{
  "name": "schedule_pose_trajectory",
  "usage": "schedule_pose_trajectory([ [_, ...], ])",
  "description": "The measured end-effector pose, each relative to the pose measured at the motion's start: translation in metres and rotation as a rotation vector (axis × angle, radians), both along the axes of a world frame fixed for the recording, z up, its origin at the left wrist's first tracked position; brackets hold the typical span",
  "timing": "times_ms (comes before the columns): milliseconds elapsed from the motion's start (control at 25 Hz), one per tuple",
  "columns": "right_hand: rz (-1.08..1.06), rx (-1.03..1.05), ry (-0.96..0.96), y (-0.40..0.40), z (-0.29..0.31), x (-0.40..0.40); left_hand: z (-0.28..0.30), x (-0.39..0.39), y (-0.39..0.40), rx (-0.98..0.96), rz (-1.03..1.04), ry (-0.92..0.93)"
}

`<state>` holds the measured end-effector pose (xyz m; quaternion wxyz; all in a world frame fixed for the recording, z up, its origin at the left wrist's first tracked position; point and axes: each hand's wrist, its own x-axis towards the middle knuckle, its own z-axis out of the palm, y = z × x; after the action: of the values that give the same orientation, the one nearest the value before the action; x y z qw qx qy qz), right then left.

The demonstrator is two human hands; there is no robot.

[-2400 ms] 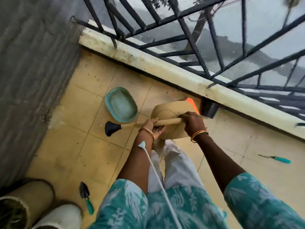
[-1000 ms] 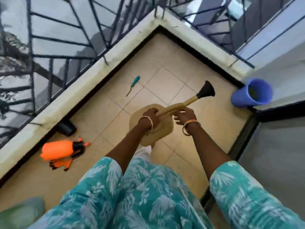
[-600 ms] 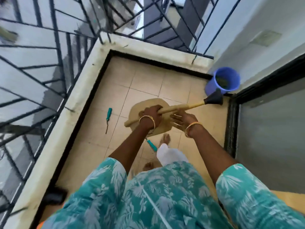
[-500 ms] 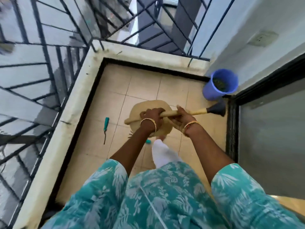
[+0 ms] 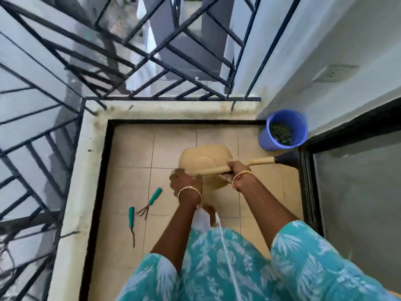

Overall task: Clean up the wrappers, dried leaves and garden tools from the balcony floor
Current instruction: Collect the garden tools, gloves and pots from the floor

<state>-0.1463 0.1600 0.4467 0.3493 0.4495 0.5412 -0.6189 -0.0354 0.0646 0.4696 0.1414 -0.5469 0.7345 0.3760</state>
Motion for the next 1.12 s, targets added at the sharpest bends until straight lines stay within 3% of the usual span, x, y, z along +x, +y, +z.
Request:
schedule_pose_trajectory([
  [160, -0.097, 0.009, 0.006, -0.021, -0.03, -0.072, -0.046, -0.089, -0.026, 0.67, 0.641, 0.254],
  [320, -0.152, 0.0, -0.04, -0.038, -0.089, -0.133, -0.12, -0.166, -0.05, 0.902, 0.877, 0.242],
  [440, -0.13, -0.013, -0.085, -0.06, -0.155, -0.174, -0.192, -0.213, -0.071, 0.969, 0.964, 0.209],
  [760, -0.016, -0.03, -0.141, -0.103, -0.302, -0.25, -0.339, -0.278, -0.103, 0.896, 1.112, 0.272],
  [920, -0.044, -0.054, -0.202, -0.107, -0.329, -0.267, -0.368, -0.297, -0.107, 0.835, 1.079, 0.245],
  [1120, -0.087, -0.08, -0.174, -0.094, -0.353, -0.299, -0.372, -0.331, -0.103, 0.892, 0.97, 0.234],
])
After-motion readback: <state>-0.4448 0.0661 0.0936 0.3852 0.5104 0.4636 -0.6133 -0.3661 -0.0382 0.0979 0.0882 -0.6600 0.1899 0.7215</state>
